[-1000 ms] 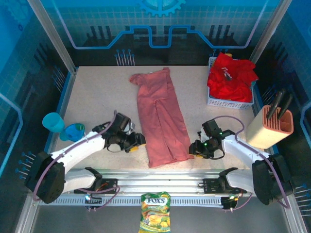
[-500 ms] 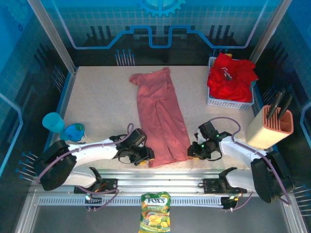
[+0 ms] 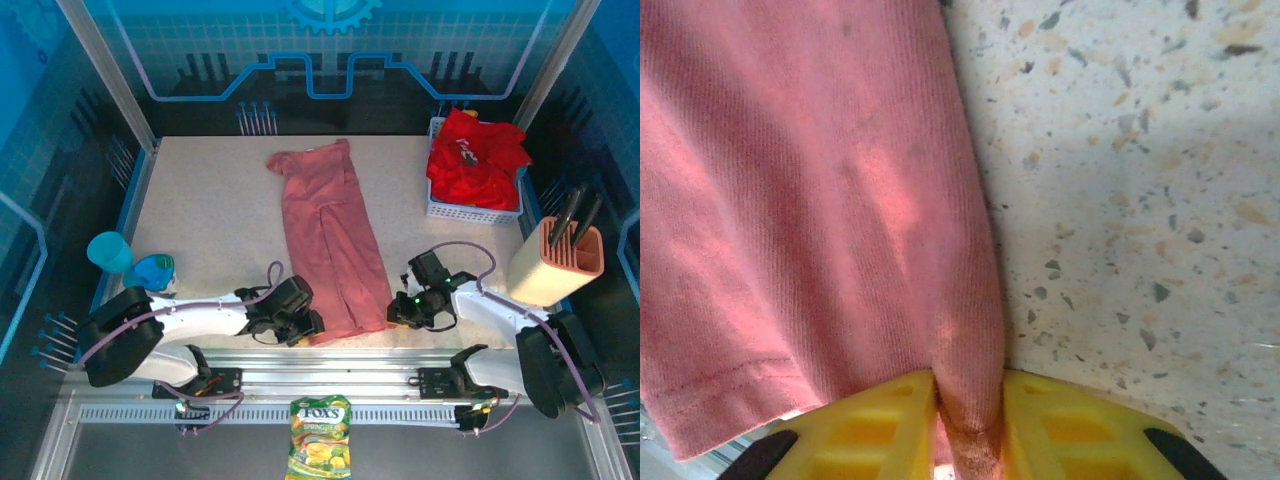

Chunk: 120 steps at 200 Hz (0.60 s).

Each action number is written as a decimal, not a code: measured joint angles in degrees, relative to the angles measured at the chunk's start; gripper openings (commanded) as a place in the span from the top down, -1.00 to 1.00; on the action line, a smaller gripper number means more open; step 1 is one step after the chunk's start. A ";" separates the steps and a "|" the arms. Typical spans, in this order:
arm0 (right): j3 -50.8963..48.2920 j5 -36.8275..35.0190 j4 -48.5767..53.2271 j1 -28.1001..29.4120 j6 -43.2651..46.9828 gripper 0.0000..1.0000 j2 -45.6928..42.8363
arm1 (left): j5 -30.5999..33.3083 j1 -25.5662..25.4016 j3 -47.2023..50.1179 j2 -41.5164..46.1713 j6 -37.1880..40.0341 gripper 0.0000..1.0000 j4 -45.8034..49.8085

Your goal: Fold and stack the t-shirts

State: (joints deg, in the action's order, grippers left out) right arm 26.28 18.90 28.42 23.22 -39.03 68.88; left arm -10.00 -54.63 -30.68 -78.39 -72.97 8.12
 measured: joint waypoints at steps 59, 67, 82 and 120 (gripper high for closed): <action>0.00 -0.22 0.20 0.00 0.22 0.96 -0.39 | 0.39 -0.72 0.63 0.00 -2.05 0.54 -0.92; 0.00 -0.26 0.24 0.02 -0.02 1.00 -0.39 | 0.57 -0.72 0.63 0.00 -2.14 0.60 -0.72; 0.00 -0.39 0.48 0.17 -0.02 1.00 -0.52 | 1.01 -0.72 0.63 0.00 -1.86 0.64 -0.13; 0.00 -2.93 2.54 6.84 -4.44 1.00 -4.26 | 2.08 -0.59 0.63 2.56 -1.11 1.00 5.11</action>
State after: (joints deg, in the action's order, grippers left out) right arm 26.28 15.97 30.96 30.06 -43.46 64.62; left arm -7.92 -55.22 -30.04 -75.83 -74.08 13.23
